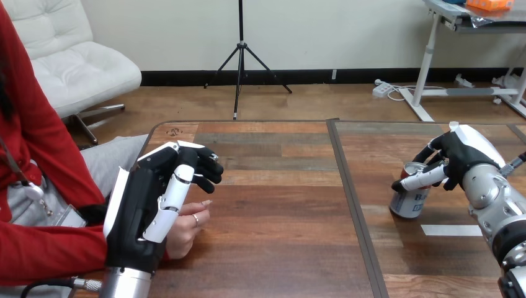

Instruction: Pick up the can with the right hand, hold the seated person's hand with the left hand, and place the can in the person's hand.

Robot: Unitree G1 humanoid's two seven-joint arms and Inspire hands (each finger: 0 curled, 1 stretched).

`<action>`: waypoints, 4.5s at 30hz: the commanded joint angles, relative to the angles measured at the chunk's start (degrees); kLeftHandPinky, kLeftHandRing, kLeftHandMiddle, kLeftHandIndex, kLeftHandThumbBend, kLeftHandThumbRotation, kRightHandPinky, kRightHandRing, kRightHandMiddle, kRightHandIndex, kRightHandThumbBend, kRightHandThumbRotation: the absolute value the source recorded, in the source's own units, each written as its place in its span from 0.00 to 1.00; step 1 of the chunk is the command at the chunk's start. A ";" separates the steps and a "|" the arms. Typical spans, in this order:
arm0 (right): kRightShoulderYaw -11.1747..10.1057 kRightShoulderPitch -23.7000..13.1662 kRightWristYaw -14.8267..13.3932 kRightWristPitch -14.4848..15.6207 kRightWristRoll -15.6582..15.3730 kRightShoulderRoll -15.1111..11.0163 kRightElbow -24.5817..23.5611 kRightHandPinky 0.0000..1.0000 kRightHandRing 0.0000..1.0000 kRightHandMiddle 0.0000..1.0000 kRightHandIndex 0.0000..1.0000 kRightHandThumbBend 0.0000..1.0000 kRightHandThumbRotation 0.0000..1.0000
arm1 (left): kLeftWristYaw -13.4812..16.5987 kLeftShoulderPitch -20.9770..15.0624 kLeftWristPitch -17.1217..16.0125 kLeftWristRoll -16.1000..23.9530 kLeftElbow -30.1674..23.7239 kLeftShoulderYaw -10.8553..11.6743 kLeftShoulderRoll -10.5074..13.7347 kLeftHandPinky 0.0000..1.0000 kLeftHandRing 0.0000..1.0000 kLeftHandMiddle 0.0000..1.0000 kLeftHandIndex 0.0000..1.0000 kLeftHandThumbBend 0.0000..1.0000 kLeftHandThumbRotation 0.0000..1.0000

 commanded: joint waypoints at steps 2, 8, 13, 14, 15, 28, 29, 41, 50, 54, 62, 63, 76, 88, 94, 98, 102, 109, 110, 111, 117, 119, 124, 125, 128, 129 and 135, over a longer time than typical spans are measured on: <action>0.80 -1.77 -1.62 -1.98 -0.77 -0.28 -0.73 0.39 0.44 0.48 0.47 0.82 0.00 | -0.06 -3.79 -1.22 -0.07 -0.10 0.33 0.69 0.40 0.49 0.50 0.49 0.29 0.74; 1.15 -1.80 -1.91 -2.34 -1.32 -0.42 -0.71 0.39 0.45 0.48 0.47 0.82 0.00 | -0.10 -3.78 -1.21 0.00 -0.23 0.39 0.64 0.40 0.49 0.50 0.49 0.28 0.74; 1.09 -1.86 -1.81 -2.42 -1.42 -0.46 -0.69 0.39 0.44 0.48 0.47 0.82 0.00 | -0.33 -3.77 -1.04 -0.28 -0.23 0.40 0.60 0.40 0.50 0.50 0.49 0.28 0.74; 1.08 -1.87 -1.82 -2.42 -1.41 -0.46 -0.69 0.38 0.44 0.48 0.47 0.82 0.00 | -0.36 -3.77 -1.04 -0.32 -0.22 0.41 0.58 0.40 0.50 0.50 0.49 0.28 0.74; 1.10 -1.87 -1.93 -2.49 -1.43 -0.47 -0.71 0.38 0.43 0.47 0.47 0.82 0.00 | -0.29 -3.75 -1.00 -0.24 -0.26 0.43 0.56 0.40 0.50 0.50 0.49 0.28 0.74; 0.80 -2.21 -1.96 -3.36 -0.81 -0.38 -0.97 0.36 0.41 0.46 0.47 0.83 0.00 | 0.27 -3.85 -2.16 1.16 0.19 0.66 0.86 0.40 0.50 0.50 0.49 0.29 0.73; 0.78 -2.27 -1.93 -3.37 -0.77 -0.37 -0.99 0.36 0.42 0.46 0.47 0.83 0.00 | 0.40 -3.87 -2.32 1.43 0.25 0.70 0.89 0.40 0.50 0.50 0.49 0.30 0.73; 1.17 -3.07 -2.47 -6.67 -1.14 -0.69 -1.75 0.39 0.44 0.48 0.48 0.80 0.00 | 8.78 -4.16 -5.18 15.89 -0.02 2.42 2.90 0.45 0.53 0.55 0.53 0.42 0.67; 1.80 -4.02 -2.79 -9.28 -1.70 -1.11 -2.32 0.43 0.47 0.51 0.48 0.79 0.00 | 16.06 -3.15 -1.11 29.42 -5.72 3.83 5.90 0.52 0.64 0.68 0.65 0.64 0.55; 1.91 -4.54 -3.05 -10.25 -1.80 -1.22 -2.56 0.46 0.50 0.53 0.48 0.79 0.00 | 17.25 -2.75 2.95 34.87 -9.07 4.23 7.62 0.55 0.68 0.72 0.69 0.74 0.51; 1.75 -5.41 -2.95 -10.96 -1.60 -1.22 -2.96 0.41 0.45 0.49 0.48 0.78 0.00 | 19.18 -3.11 6.86 41.17 -11.09 3.73 10.73 0.58 0.73 0.76 0.75 0.88 0.39; 1.71 -5.54 -3.05 -11.20 -1.56 -1.22 -3.07 0.40 0.44 0.49 0.48 0.78 0.00 | 19.68 -3.30 7.06 42.10 -10.94 3.61 11.33 0.58 0.73 0.76 0.75 0.89 0.38; 1.61 -6.16 -2.85 -12.23 -1.45 -1.25 -3.35 0.39 0.42 0.47 0.47 0.79 0.00 | 20.35 -3.79 10.94 46.57 -11.41 1.40 15.06 0.59 0.73 0.77 0.75 0.99 0.31; 1.84 -6.71 -2.47 -11.82 -1.67 -1.15 -3.47 0.41 0.43 0.49 0.48 0.78 0.00 | 17.98 -3.82 13.78 48.79 -11.96 -0.70 18.11 0.68 0.79 0.82 0.80 1.00 0.33; 1.86 -6.81 -2.63 -11.92 -1.74 -1.11 -3.46 0.42 0.44 0.49 0.48 0.79 0.00 | 15.90 -4.15 15.25 49.31 -11.83 -1.86 19.67 0.70 0.80 0.83 0.81 1.00 0.34; 1.78 -6.80 -2.47 -12.41 -1.66 -1.17 -3.48 0.42 0.44 0.48 0.48 0.79 0.00 | 14.56 -4.53 15.73 48.82 -11.22 -2.62 20.70 0.71 0.81 0.84 0.81 1.00 0.36; 1.63 -6.85 -2.49 -12.62 -1.51 -1.16 -3.43 0.42 0.44 0.48 0.47 0.79 0.00 | 11.58 -5.02 17.01 48.00 -10.69 -3.34 21.80 0.71 0.82 0.84 0.82 1.00 0.36; 1.63 -6.91 -2.81 -12.78 -1.54 -1.19 -3.47 0.41 0.43 0.48 0.47 0.79 0.00 | 7.38 -5.66 19.41 46.78 -10.19 -4.05 22.96 0.71 0.82 0.85 0.82 1.00 0.33; 1.64 -6.92 -2.84 -12.83 -1.56 -1.21 -3.48 0.41 0.43 0.48 0.47 0.79 0.00 | 7.12 -5.73 19.64 46.69 -10.14 -4.12 23.04 0.71 0.81 0.85 0.82 1.00 0.32; 1.72 -6.93 -3.02 -12.89 -1.67 -1.25 -3.49 0.41 0.43 0.47 0.47 0.79 0.00 | 6.96 -5.89 19.74 46.78 -9.75 -4.24 23.30 0.71 0.81 0.84 0.82 1.00 0.31; 1.84 -7.05 -3.64 -12.84 -1.91 -1.27 -3.46 0.39 0.41 0.46 0.47 0.80 0.00 | 6.56 -6.49 20.90 47.24 -8.43 -4.81 24.07 0.70 0.80 0.84 0.81 1.00 0.30; 1.78 -7.10 -3.66 -12.78 -1.87 -1.26 -3.43 0.39 0.41 0.46 0.47 0.80 0.00 | 6.45 -6.67 21.39 47.35 -8.10 -5.00 24.21 0.70 0.80 0.83 0.81 1.00 0.29; 1.74 -7.17 -3.58 -12.63 -1.82 -1.29 -3.40 0.40 0.42 0.46 0.47 0.80 0.00 | 6.84 -7.05 22.37 47.77 -6.79 -5.44 24.47 0.69 0.80 0.83 0.81 1.00 0.28; 1.75 -7.16 -3.59 -12.65 -1.82 -1.30 -3.40 0.40 0.41 0.46 0.47 0.80 0.00 | 6.94 -7.10 22.49 47.81 -6.62 -5.52 24.50 0.69 0.80 0.83 0.81 1.00 0.27; 1.87 -7.09 -3.87 -12.68 -1.98 -1.36 -3.42 0.40 0.41 0.46 0.47 0.80 0.00 | 7.22 -7.34 23.36 48.52 -5.87 -5.84 24.67 0.69 0.80 0.83 0.81 1.00 0.26; 1.83 -7.09 -3.84 -12.58 -1.95 -1.35 -3.39 0.39 0.41 0.46 0.47 0.80 0.00 | 7.36 -7.42 23.95 48.97 -5.56 -5.96 24.67 0.69 0.80 0.83 0.81 1.00 0.26; 1.50 -6.87 -3.75 -12.93 -1.59 -1.38 -3.31 0.40 0.41 0.47 0.48 0.80 0.00 | 8.26 -7.76 26.80 50.69 -4.56 -6.71 24.74 0.69 0.81 0.84 0.81 1.00 0.25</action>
